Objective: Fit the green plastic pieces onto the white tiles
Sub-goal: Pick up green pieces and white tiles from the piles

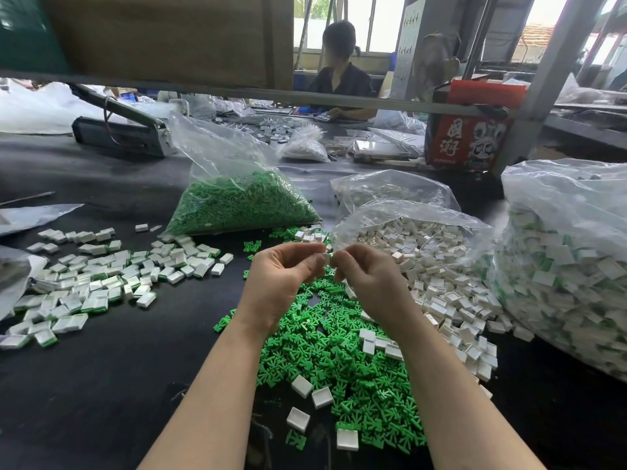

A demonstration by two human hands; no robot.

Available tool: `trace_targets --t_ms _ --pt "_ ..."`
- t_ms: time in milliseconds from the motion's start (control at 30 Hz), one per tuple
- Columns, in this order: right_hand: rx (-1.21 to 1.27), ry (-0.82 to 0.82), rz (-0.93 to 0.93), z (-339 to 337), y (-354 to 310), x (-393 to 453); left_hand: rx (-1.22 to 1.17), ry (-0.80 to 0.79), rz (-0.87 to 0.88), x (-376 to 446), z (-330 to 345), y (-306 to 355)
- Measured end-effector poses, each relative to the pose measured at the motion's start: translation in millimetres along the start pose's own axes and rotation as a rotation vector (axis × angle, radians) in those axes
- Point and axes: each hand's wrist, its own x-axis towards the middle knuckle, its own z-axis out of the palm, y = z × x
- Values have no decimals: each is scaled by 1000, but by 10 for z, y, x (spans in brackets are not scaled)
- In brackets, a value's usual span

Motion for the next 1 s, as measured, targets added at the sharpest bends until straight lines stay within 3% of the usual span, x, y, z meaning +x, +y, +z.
trace_targets --t_ms 167,533,1000 --pt "-220 22 -29 49 45 -11 -60 51 -89 7 54 -42" --pt "-153 256 -47 182 28 -20 -244 124 -224 1 203 -48" --pt "-135 341 -5 255 53 -19 -391 215 -196 -12 367 -129"
